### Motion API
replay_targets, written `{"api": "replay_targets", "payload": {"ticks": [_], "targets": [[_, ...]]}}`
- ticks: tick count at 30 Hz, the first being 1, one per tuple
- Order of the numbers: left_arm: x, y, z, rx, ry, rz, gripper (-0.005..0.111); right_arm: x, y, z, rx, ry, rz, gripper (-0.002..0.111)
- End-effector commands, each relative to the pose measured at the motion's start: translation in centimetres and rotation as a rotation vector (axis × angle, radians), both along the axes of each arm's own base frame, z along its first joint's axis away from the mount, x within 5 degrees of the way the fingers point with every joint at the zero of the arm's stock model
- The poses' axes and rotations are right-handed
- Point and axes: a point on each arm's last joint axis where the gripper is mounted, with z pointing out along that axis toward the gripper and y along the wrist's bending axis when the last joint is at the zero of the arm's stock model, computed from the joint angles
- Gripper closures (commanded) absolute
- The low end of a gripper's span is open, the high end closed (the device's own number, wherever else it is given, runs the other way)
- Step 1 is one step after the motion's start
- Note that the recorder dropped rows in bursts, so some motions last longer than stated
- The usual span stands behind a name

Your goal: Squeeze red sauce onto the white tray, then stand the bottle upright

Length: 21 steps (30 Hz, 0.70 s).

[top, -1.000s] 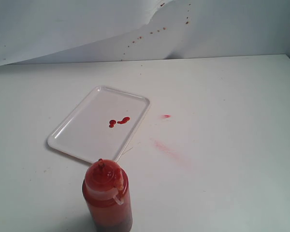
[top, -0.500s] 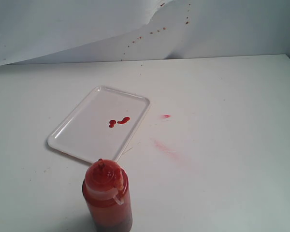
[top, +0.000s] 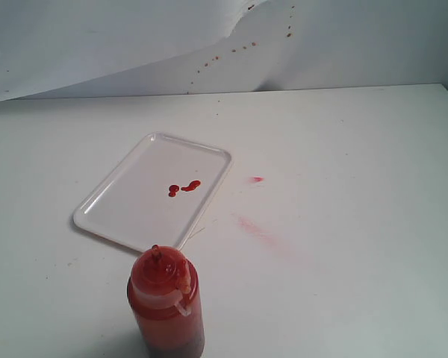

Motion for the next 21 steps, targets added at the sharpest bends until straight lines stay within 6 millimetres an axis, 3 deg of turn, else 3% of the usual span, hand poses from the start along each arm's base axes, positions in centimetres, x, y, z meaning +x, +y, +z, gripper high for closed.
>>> {"api": "replay_targets", "payload": {"ticks": [1, 21], "targets": [[-0.01, 0.03, -0.03, 0.007, -0.007, 0.004, 0.107, -0.03, -0.06, -0.06, -0.006, -0.004, -0.008, 0.108], [-0.11, -0.16, -0.71, -0.031, 0.066, -0.019, 0.107, -0.03, -0.06, -0.06, -0.002, -0.003, -0.009, 0.108]]}}
